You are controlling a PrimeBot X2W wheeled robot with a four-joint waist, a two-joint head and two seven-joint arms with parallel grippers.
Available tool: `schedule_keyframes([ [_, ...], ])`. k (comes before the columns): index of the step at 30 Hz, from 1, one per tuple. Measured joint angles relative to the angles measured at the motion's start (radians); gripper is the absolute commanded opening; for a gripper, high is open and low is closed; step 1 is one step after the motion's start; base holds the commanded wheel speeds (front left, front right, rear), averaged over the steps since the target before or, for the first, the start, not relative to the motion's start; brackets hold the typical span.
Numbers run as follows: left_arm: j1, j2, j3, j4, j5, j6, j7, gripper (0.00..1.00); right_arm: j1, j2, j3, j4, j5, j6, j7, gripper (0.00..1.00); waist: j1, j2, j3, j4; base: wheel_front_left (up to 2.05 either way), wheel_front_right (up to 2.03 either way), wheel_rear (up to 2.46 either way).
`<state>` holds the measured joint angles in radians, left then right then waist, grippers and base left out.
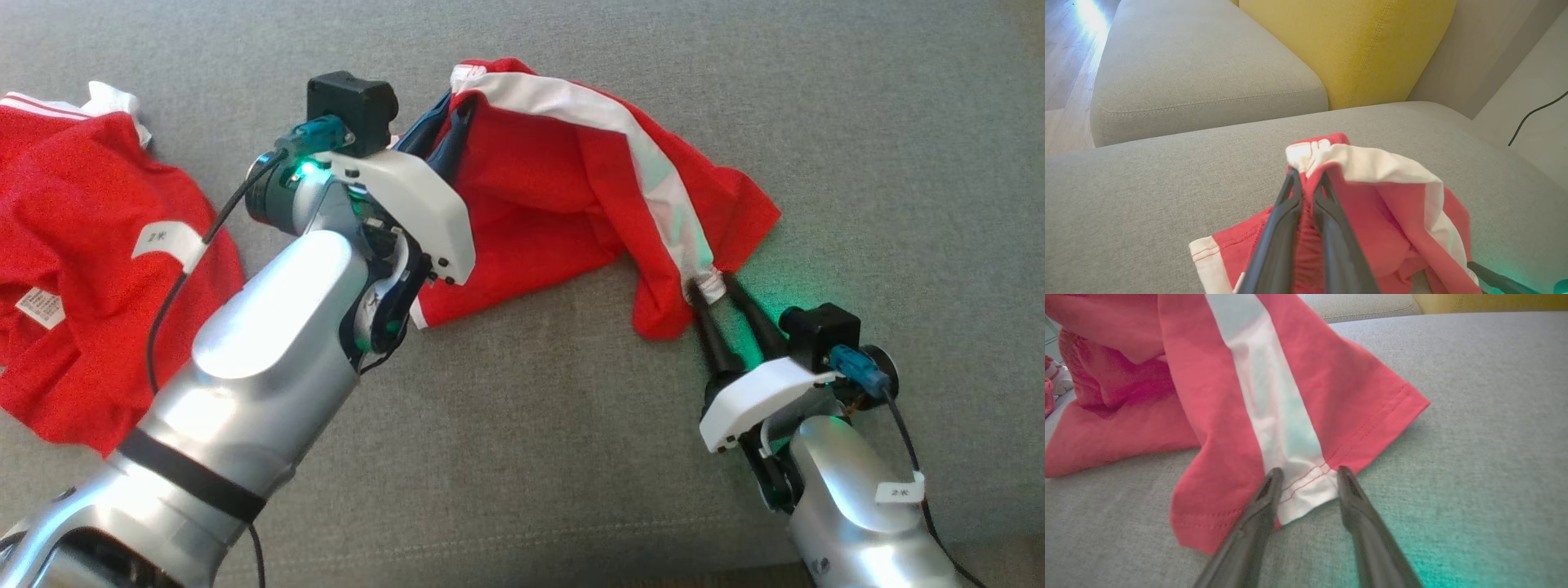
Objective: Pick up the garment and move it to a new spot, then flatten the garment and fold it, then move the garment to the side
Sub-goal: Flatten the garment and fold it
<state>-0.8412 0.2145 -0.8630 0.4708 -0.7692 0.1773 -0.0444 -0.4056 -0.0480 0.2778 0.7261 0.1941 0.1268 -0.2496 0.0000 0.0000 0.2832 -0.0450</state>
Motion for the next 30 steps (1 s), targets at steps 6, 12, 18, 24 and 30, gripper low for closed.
schedule_keyframes([
  [6,0.0,0.006,0.0,-0.008,-0.001,0.003,-0.001,0.0,-0.002,0.0,-0.004,0.016,-0.002,0.0,-0.001,0.0,0.0,0.0,-0.003,0.001,0.0,0.0,0.0],
  [12,0.004,0.007,0.0,-0.015,-0.001,0.008,-0.012,0.0,-0.002,0.0,-0.074,-0.013,-0.067,0.0,-0.001,0.0,0.0,0.0,-0.022,0.01,0.0,0.0,0.0],
  [18,0.047,0.014,-0.001,-0.034,-0.008,0.008,-0.03,0.0,0.01,-0.023,-0.169,-0.153,-0.176,0.0,-0.001,0.0,0.0,0.0,-0.078,0.029,0.0,0.0,0.0],
  [24,0.065,0.043,-0.005,-0.086,-0.008,0.012,-0.038,0.0,0.009,-0.075,-0.225,-0.306,-0.228,0.0,-0.001,0.0,0.0,0.0,-0.14,0.043,0.0,0.0,0.0],
  [30,0.099,0.066,-0.029,-0.162,-0.006,0.026,-0.037,0.0,0.006,-0.146,-0.232,-0.466,-0.238,0.0,0.044,0.0,0.0,0.0,-0.204,0.058,0.0,0.0,0.0],
])
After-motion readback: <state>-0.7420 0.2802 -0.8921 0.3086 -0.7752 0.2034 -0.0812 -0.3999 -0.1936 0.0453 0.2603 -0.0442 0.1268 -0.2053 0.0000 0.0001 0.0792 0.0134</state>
